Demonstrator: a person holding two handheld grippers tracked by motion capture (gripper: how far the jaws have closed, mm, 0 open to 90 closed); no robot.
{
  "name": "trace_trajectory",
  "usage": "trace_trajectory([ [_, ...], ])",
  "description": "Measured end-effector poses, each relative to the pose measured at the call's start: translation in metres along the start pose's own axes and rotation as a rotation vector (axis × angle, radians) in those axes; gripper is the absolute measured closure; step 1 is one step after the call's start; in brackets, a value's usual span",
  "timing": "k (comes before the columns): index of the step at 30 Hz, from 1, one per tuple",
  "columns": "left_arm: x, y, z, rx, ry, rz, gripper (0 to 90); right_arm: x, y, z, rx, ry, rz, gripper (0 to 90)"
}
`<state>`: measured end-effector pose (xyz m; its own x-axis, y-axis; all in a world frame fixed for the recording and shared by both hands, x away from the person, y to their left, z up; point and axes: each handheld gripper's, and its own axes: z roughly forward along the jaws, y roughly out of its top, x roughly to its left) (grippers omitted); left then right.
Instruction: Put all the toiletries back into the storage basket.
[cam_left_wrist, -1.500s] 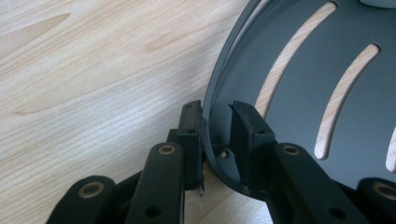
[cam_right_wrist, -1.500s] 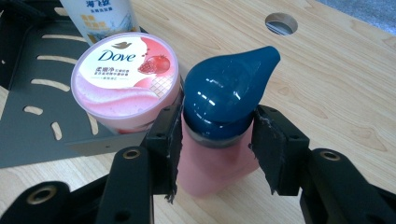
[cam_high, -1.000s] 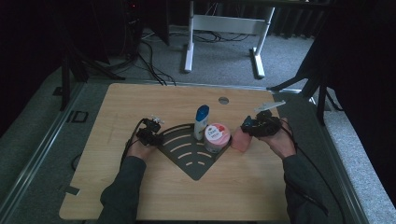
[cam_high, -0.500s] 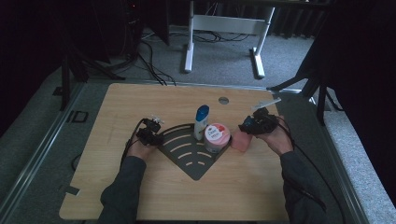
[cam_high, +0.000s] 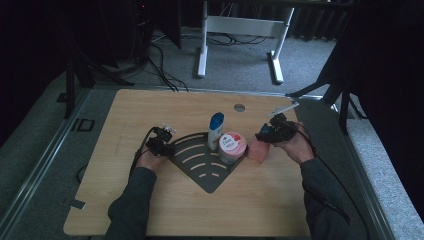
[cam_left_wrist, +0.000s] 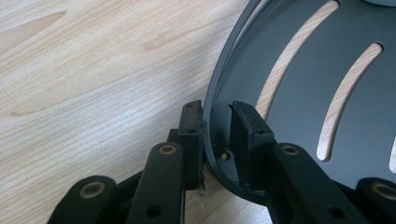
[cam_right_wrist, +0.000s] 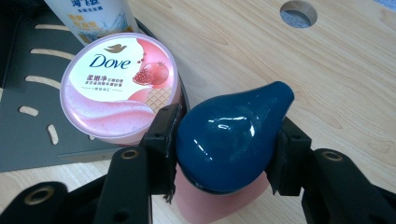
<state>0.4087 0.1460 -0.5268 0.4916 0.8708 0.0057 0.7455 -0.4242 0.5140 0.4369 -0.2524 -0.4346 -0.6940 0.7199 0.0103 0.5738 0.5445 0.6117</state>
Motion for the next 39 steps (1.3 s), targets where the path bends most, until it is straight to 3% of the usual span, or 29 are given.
trace_trajectory([
  [12,0.0002,-0.0001,0.0006,-0.002,-0.003,-0.005,74.5,-0.0011,0.0047,-0.0004,0.046,0.017,-0.015,52.3],
  [18,0.0005,-0.0002,0.0008,-0.002,-0.005,-0.005,74.6,0.0002,0.0083,-0.0015,0.086,0.028,-0.045,52.4],
  [39,0.0007,-0.0004,0.0019,-0.001,-0.007,-0.009,74.7,0.0063,0.0016,-0.0083,0.081,0.012,-0.08,52.8],
])
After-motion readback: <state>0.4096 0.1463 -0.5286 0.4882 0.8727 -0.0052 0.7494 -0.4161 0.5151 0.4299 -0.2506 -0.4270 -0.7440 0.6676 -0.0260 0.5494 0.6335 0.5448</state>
